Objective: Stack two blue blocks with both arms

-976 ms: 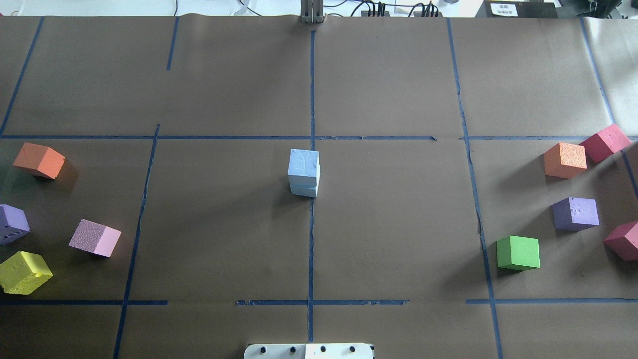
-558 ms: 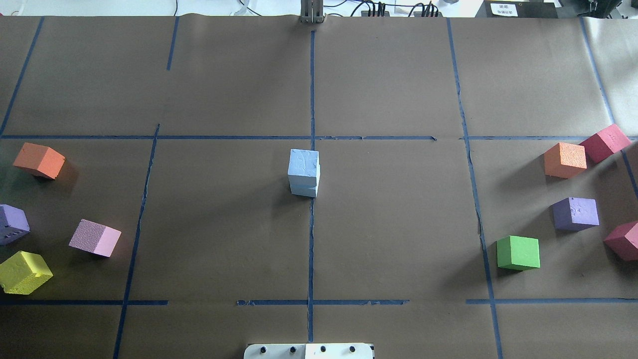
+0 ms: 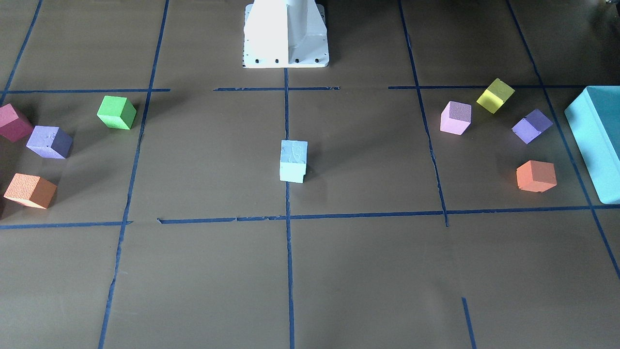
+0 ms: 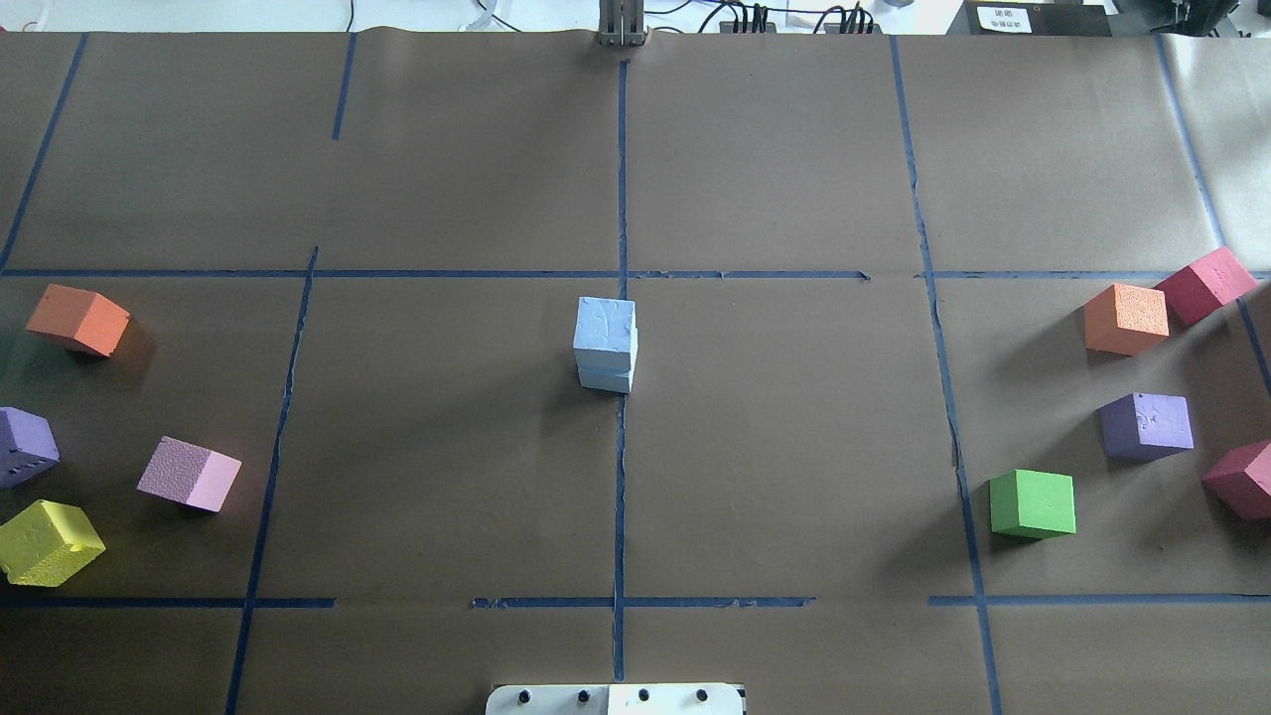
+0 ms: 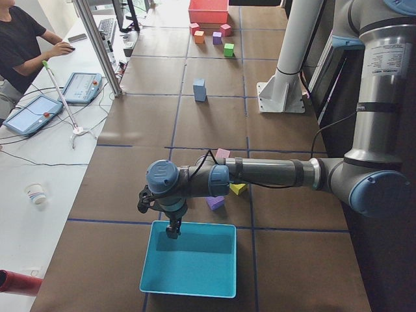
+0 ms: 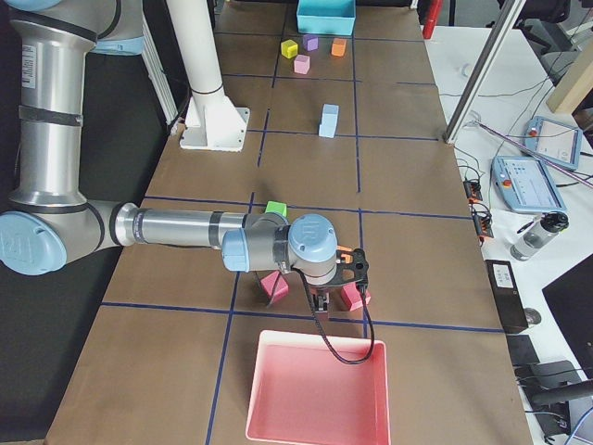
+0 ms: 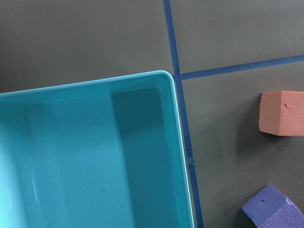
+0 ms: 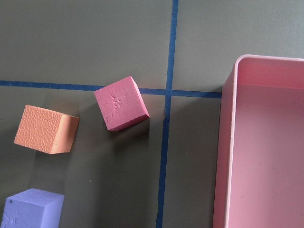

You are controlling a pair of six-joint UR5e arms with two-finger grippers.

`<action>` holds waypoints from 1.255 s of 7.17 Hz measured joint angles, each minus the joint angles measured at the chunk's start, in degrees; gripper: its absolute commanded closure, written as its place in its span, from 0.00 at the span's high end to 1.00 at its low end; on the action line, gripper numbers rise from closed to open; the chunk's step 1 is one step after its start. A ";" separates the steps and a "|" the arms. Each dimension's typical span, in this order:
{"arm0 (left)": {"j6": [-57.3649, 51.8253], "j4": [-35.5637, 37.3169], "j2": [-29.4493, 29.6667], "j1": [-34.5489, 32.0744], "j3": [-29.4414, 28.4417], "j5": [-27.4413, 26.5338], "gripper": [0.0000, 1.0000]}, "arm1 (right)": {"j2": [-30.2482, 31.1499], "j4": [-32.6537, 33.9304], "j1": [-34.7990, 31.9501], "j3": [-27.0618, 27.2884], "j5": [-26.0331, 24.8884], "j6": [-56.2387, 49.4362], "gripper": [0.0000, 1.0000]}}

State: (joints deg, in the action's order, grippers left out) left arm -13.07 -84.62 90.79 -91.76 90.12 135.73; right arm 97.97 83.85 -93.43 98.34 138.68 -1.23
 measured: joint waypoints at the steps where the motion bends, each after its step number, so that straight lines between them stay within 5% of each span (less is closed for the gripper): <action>1: 0.14 0.04 0.00 -0.01 -0.01 -0.02 1.00 | 0.08 0.00 0.00 -0.04 -0.12 0.02 1.00; 9: 1.50 0.06 0.00 -0.09 -0.03 -0.12 1.00 | 0.47 0.44 -0.09 -0.47 -0.94 0.00 1.00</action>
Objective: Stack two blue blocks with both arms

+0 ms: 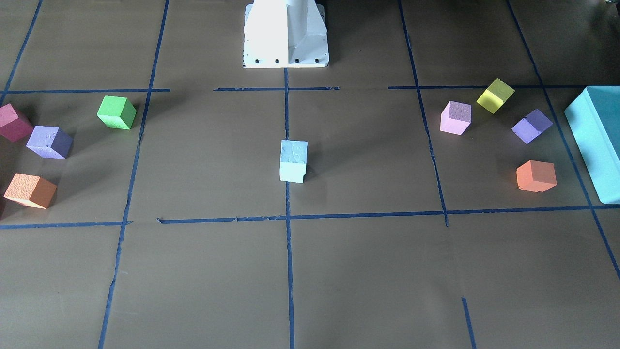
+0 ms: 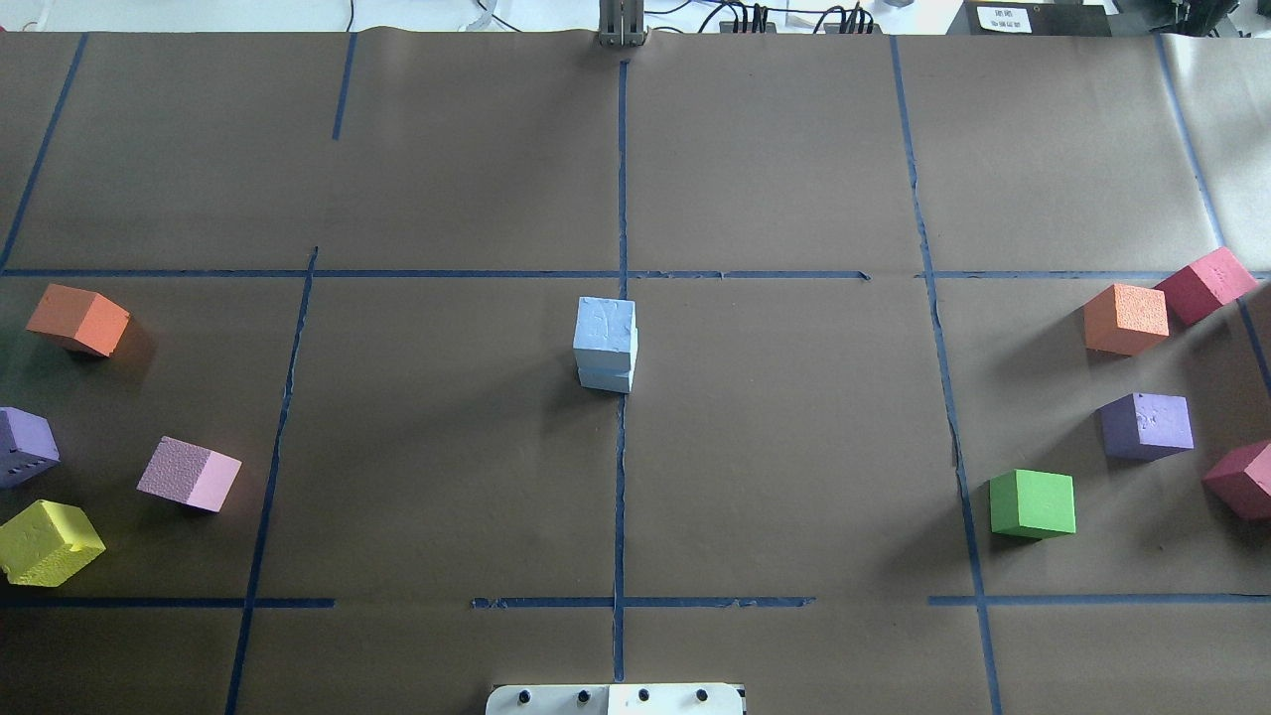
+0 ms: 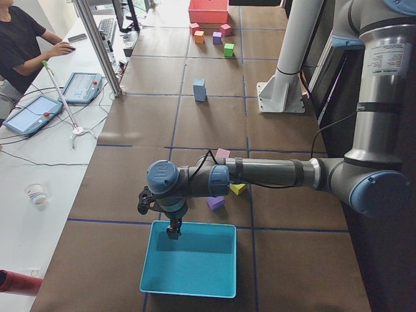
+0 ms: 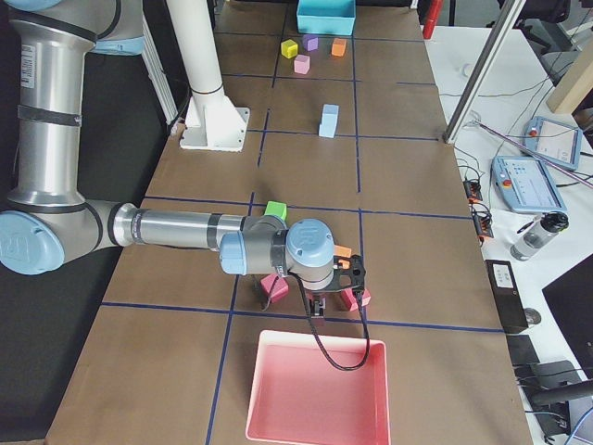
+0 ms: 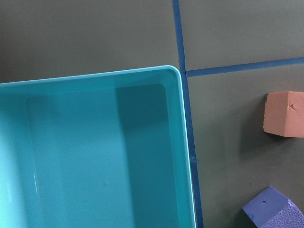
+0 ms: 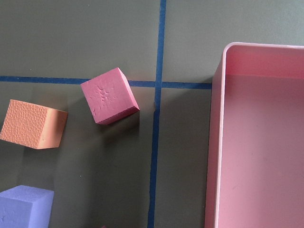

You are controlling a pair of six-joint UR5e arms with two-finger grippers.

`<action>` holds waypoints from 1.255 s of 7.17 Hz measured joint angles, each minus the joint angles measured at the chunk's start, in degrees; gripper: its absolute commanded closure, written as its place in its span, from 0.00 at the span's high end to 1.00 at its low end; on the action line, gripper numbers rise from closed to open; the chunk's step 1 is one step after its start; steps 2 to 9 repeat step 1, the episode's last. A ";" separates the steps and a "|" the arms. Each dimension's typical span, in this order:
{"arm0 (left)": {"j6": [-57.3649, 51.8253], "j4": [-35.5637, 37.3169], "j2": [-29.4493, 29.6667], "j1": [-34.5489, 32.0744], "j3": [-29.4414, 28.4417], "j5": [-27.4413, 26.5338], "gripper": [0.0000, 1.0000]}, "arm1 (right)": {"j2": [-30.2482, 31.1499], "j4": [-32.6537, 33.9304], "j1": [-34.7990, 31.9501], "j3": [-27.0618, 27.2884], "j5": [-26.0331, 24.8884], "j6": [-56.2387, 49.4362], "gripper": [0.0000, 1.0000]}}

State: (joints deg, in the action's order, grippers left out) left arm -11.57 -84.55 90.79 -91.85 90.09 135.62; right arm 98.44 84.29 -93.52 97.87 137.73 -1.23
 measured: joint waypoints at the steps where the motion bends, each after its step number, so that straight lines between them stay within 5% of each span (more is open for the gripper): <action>1: -0.01 0.00 0.00 0.00 0.00 0.00 1.00 | 0.00 0.00 0.00 0.03 0.00 0.00 1.00; 9: -0.01 0.00 0.00 0.00 0.00 0.00 1.00 | 0.00 0.00 0.00 0.03 0.00 0.00 1.00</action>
